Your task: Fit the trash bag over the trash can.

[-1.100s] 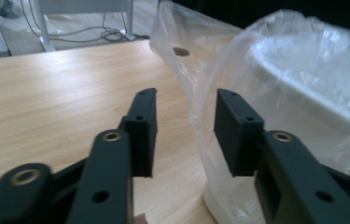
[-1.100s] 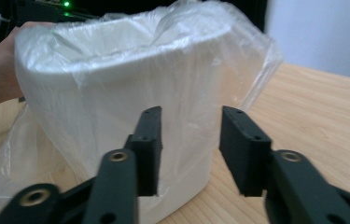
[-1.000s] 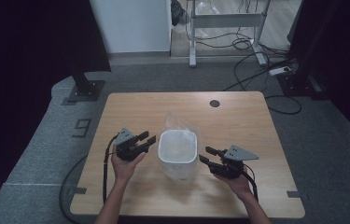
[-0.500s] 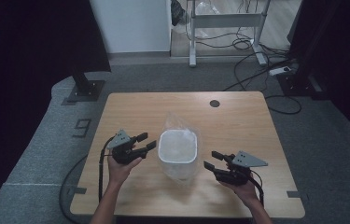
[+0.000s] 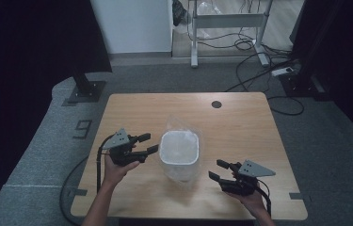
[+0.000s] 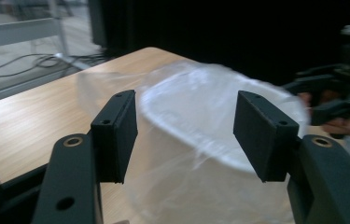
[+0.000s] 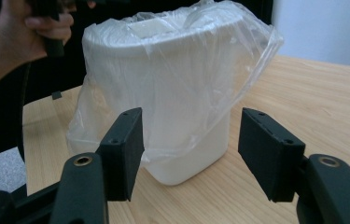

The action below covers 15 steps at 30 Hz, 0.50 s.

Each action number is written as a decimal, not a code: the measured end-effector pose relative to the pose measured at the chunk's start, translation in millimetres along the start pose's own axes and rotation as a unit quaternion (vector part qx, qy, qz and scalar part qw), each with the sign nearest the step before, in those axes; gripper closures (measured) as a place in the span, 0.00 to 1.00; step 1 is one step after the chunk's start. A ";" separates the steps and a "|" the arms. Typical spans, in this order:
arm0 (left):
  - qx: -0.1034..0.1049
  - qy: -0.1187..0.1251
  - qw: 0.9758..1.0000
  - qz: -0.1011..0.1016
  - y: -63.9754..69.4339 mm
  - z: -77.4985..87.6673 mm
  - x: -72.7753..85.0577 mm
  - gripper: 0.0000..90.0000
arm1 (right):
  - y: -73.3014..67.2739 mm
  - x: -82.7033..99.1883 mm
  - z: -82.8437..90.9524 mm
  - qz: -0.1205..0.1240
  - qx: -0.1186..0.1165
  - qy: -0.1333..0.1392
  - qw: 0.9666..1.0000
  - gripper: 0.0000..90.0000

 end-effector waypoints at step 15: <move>0.073 -0.105 0.991 -0.031 2.0 -35.9 -14.6 0.47 | 1.7 9.1 14.9 -0.008 0.016 -0.006 1.000 0.44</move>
Point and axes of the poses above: each handheld gripper's, and its own axes: z roughly backward along the jaws, x roughly out of its underside, y roughly to its right, the point moved 7 cm from there along -z, roughly forward along the jaws, and after that the axes turned 15 degrees about x, right-handed, at the moved point
